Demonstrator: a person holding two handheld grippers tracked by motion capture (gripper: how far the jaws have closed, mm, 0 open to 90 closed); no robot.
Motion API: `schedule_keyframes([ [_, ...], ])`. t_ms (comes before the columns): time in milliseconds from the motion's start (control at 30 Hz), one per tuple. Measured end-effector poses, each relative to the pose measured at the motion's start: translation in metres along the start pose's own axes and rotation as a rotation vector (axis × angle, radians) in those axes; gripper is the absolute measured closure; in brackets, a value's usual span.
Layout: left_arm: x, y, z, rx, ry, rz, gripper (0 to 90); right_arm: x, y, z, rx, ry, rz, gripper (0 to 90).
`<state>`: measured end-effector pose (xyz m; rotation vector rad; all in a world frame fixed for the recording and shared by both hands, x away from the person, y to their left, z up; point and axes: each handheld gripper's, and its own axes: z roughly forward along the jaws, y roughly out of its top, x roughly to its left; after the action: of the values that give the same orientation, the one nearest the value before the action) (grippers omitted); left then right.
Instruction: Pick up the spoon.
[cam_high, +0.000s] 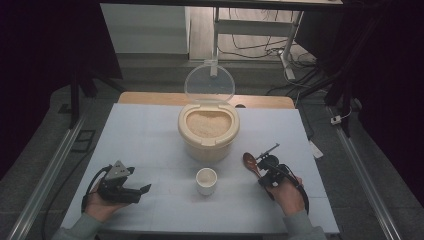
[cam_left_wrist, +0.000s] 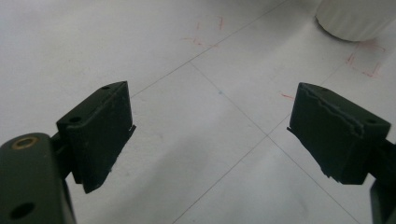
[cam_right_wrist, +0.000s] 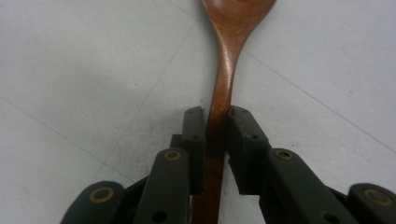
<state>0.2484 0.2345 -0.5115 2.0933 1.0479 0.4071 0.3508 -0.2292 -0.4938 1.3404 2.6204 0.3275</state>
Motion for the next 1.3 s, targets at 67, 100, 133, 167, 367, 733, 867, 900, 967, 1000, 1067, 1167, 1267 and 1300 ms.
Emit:
schedule_keyframes([
  [67, 0.0, 0.0, 0.0, 0.0, 0.0, 0.002, 13.0, -0.002, 0.0, -0.001, 0.008, 0.012, 0.009, 79.4],
  [100, 0.0, 0.0, 0.0, 0.0, 0.0, 0.002, 13.0, -0.001, 0.0, 0.0, 0.005, 0.008, 0.01, 79.6],
  [133, 0.0, 0.0, 0.0, 0.002, 0.001, 0.004, 12.9, -0.001, 0.0, -0.001, 0.008, 0.005, 0.005, 79.6],
  [167, 0.0, -0.001, 0.0, 0.002, 0.001, 0.004, 13.0, -0.001, 0.0, 0.0, 0.007, 0.003, -0.001, 79.7],
  [367, 0.0, -0.001, 0.001, 0.005, 0.002, 0.002, 13.0, -0.004, -0.001, -0.002, -0.009, 0.028, 0.004, 79.9],
  [733, 0.001, -0.002, 0.001, 0.007, 0.004, 0.003, 13.0, -0.017, -0.01, -0.023, -0.113, 0.098, 0.008, 79.9],
  [867, 0.002, -0.002, 0.0, 0.007, 0.005, 0.003, 13.0, -0.021, -0.014, -0.03, -0.146, 0.123, 0.002, 79.9],
  [900, 0.002, -0.002, 0.0, 0.007, 0.005, 0.002, 13.0, -0.023, -0.016, -0.034, -0.16, 0.126, -0.003, 79.9],
  [967, 0.002, -0.002, 0.001, 0.008, 0.006, 0.001, 13.0, -0.024, -0.018, -0.038, -0.176, 0.135, -0.01, 79.9],
  [1000, 0.002, -0.002, 0.001, 0.008, 0.006, 0.0, 13.0, -0.024, -0.018, -0.038, -0.176, 0.135, -0.01, 79.9],
  [1067, 0.002, -0.002, 0.001, 0.009, 0.007, 0.001, 13.0, -0.024, -0.018, -0.043, -0.192, 0.149, -0.023, 79.9],
  [1167, 0.002, -0.002, 0.001, 0.008, 0.006, 0.0, 13.0, -0.022, -0.019, -0.055, -0.221, 0.158, -0.059, 79.9],
  [1267, 0.002, -0.003, 0.001, 0.007, 0.006, -0.001, 13.0, -0.02, -0.02, -0.061, -0.236, 0.166, -0.078, 79.9],
  [1300, 0.002, -0.003, 0.001, 0.007, 0.006, -0.001, 13.0, -0.017, -0.021, -0.066, -0.246, 0.173, -0.103, 79.9],
])
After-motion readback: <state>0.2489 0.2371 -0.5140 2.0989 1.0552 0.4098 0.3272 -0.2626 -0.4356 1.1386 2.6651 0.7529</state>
